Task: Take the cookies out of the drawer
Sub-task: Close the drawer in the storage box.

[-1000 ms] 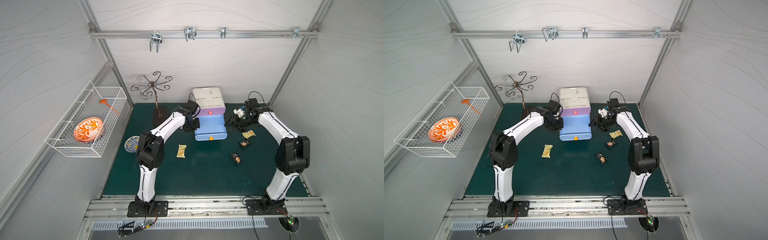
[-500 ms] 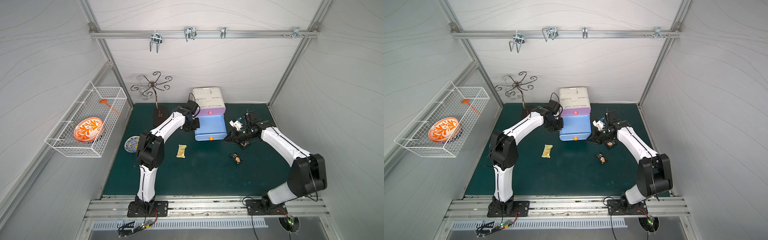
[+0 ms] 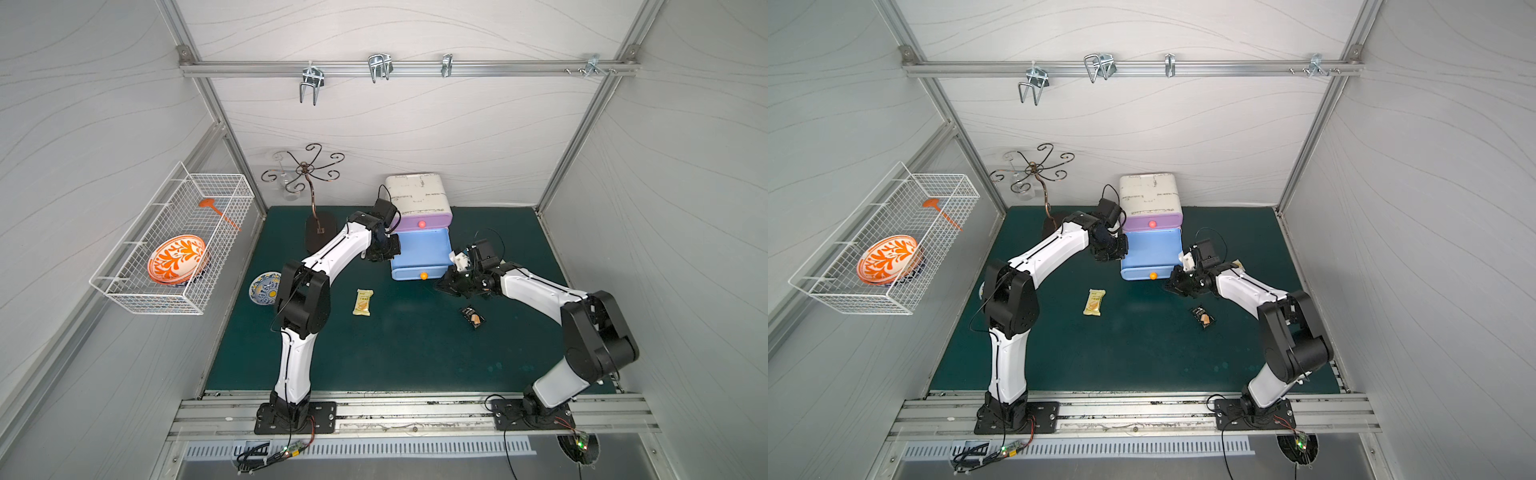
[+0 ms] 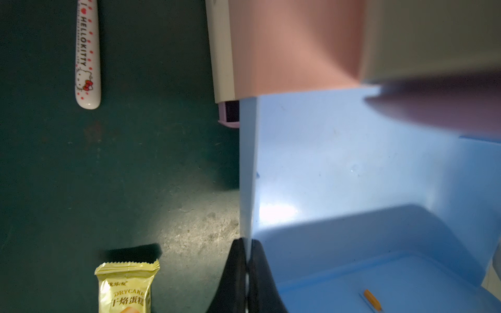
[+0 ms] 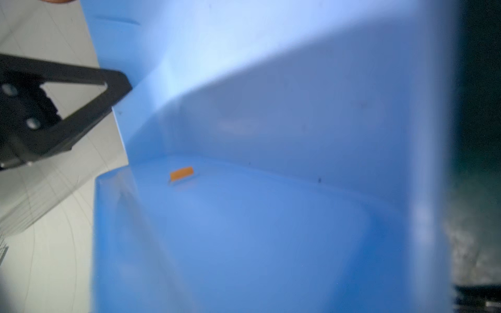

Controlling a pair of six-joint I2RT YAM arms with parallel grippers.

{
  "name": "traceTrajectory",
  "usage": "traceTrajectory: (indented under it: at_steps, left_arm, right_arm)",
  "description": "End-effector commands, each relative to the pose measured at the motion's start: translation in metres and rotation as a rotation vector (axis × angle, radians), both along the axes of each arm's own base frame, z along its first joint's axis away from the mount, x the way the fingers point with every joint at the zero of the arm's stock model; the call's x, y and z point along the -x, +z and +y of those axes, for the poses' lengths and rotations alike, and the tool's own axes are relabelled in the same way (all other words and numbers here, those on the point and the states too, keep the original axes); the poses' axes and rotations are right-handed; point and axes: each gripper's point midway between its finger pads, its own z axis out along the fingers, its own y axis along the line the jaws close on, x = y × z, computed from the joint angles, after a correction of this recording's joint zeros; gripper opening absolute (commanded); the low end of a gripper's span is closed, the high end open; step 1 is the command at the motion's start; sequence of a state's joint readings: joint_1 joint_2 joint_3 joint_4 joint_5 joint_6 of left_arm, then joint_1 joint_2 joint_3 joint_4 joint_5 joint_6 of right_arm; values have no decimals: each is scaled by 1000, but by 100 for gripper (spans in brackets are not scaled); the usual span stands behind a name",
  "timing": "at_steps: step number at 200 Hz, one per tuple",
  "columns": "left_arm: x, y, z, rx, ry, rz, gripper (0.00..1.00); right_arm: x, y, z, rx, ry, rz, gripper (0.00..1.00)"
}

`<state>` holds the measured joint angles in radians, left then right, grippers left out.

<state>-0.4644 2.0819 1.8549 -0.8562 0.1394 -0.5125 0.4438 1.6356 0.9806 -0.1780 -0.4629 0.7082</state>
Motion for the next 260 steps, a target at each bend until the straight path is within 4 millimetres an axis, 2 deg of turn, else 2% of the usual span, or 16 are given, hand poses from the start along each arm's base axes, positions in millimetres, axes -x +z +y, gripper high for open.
traceTrajectory:
  at_steps: [1, 28, 71, 82, 117, 129, 175, 182, 230, 244, 260]
  left_arm:
    - [-32, 37, -26, 126, -16, -135, 0]
    - [-33, 40, -28, 136, -22, -140, 0]
    - [-33, 41, -32, 156, -34, -135, 0]
    - [-33, 44, -34, 172, -39, -137, 9]
    - [-28, 60, -37, 208, -37, -144, 44]
    - [-23, 64, -34, 211, -33, -142, 50]
    - [5, 76, -18, 183, -38, -122, 54]
    - [14, 67, -14, 170, -39, -93, 54]
    - [69, 74, -1, 163, -91, -23, 54]
    - [82, 85, 0, 167, -123, -25, 53]
    - [84, 108, -1, 195, -140, -75, 53]
  right_arm:
    - [-31, 8, 10, -9, -75, -87, 13]
    - [-49, 17, 12, 8, -123, -152, 13]
    - [-62, 29, 19, -3, -169, -229, 13]
    - [-65, 32, 23, -5, -172, -239, 13]
    - [-76, 33, 31, -19, -179, -237, 13]
    - [-80, 35, 32, -22, -184, -243, 13]
    - [-96, 44, 35, -20, -200, -273, 13]
    - [-98, 44, 35, -19, -199, -274, 13]
    - [-118, 43, 37, -10, -221, -289, 13]
    - [-124, 43, 38, -15, -226, -294, 13]
    - [-131, 45, 37, -12, -234, -302, 13]
